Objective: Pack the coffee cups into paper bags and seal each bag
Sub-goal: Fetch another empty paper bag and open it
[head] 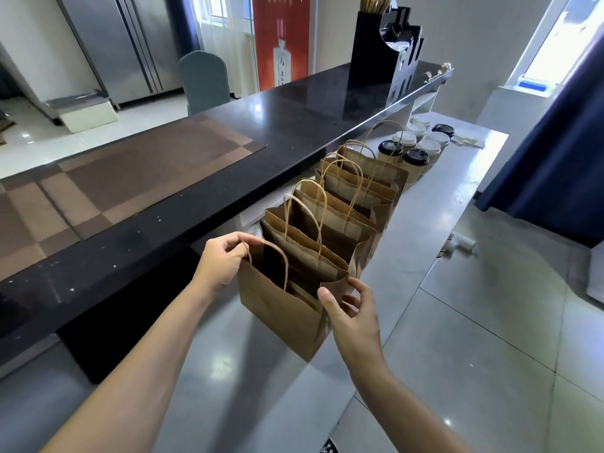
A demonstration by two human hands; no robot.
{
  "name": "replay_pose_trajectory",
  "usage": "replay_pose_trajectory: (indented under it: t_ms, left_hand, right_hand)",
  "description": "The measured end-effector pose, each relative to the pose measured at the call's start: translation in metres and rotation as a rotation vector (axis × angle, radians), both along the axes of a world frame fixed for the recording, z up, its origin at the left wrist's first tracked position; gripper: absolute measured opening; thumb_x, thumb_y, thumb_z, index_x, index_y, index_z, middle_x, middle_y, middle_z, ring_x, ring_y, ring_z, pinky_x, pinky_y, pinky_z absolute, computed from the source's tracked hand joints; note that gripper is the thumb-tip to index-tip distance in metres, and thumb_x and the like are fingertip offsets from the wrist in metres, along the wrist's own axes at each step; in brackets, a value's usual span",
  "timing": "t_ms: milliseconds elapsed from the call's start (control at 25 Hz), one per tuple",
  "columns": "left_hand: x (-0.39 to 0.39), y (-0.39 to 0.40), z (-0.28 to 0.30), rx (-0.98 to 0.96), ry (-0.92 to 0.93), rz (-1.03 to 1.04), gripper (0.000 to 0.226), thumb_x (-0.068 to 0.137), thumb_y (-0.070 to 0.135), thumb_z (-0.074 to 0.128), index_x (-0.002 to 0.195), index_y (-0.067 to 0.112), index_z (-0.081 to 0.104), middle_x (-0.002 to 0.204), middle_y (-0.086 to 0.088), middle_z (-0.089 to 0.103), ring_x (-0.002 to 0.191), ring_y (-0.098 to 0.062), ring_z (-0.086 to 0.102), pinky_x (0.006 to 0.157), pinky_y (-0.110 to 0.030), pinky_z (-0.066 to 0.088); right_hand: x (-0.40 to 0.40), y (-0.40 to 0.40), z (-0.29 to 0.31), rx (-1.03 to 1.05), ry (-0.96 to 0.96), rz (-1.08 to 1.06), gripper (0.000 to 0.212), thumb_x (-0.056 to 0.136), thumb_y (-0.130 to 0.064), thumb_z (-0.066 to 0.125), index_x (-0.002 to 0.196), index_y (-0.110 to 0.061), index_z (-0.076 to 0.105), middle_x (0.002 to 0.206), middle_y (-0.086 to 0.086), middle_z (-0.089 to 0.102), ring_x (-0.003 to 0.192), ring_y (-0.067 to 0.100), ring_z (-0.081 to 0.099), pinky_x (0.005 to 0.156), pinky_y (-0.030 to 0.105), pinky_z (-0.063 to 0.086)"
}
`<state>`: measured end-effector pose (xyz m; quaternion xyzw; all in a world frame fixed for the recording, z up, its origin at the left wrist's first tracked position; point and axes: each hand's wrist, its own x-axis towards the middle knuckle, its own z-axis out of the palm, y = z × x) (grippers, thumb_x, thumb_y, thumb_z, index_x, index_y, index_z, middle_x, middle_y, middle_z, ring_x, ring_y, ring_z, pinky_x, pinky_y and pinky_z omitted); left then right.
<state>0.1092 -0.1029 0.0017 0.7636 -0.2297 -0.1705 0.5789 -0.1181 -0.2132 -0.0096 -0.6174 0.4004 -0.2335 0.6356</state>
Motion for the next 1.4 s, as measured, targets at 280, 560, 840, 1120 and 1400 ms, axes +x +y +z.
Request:
replay_pose_trajectory:
  t_ms: [280, 560, 840, 1120, 1400]
  left_hand:
    - [-0.014, 0.027, 0.009, 0.125, 0.032, -0.137, 0.065, 0.089, -0.015, 0.045, 0.115, 0.036, 0.075, 0.071, 0.01, 0.066, 0.049, 0.0, 0.046, 0.051, -0.01, 0.036]
    - [-0.041, 0.058, 0.013, 0.15, 0.061, -0.158, 0.079, 0.075, 0.005, 0.056, 0.147, 0.037, 0.052, 0.139, -0.002, 0.063, 0.107, -0.007, 0.066, 0.085, -0.013, 0.05]
    - [-0.076, 0.075, 0.015, 0.169, 0.062, -0.119, 0.083, 0.089, -0.007, 0.057, 0.156, 0.037, 0.036, 0.161, 0.005, 0.036, 0.146, -0.014, 0.035, 0.107, -0.019, 0.034]
    - [-0.103, 0.087, 0.013, 0.197, 0.035, -0.099, 0.089, 0.088, -0.006, 0.059, 0.158, 0.039, 0.028, 0.167, 0.01, 0.023, 0.153, -0.015, 0.022, 0.117, -0.033, 0.028]
    - [-0.129, 0.09, 0.012, 0.209, -0.049, -0.112, 0.093, 0.085, 0.012, 0.067, 0.158, 0.045, 0.02, 0.165, 0.026, 0.009, 0.142, 0.006, 0.012, 0.111, -0.025, 0.02]
  right_hand:
    - [-0.002, 0.011, 0.0, -0.027, 0.021, 0.111, 0.079, 0.086, -0.048, 0.076, 0.151, -0.044, 0.032, 0.135, -0.021, 0.048, 0.127, 0.007, 0.047, 0.106, 0.032, 0.046]
    - [-0.016, 0.014, 0.004, -0.142, -0.037, 0.112, 0.06, 0.103, -0.024, 0.059, 0.15, -0.049, 0.032, 0.137, -0.015, 0.049, 0.134, 0.015, 0.052, 0.112, 0.037, 0.046]
    - [-0.031, 0.016, 0.005, -0.413, 0.036, 0.147, 0.032, 0.106, -0.017, 0.05, 0.127, -0.042, 0.055, 0.135, -0.009, 0.055, 0.127, 0.012, 0.055, 0.103, 0.029, 0.052]
    - [-0.042, 0.018, 0.012, -0.36, 0.09, 0.231, 0.053, 0.106, -0.014, 0.05, 0.155, -0.032, 0.04, 0.155, -0.01, 0.044, 0.144, 0.008, 0.036, 0.116, 0.027, 0.033]
    - [-0.068, 0.016, 0.019, -0.339, 0.076, 0.19, 0.057, 0.105, -0.013, 0.051, 0.157, -0.034, 0.037, 0.156, -0.004, 0.048, 0.148, 0.017, 0.039, 0.117, 0.048, 0.039]
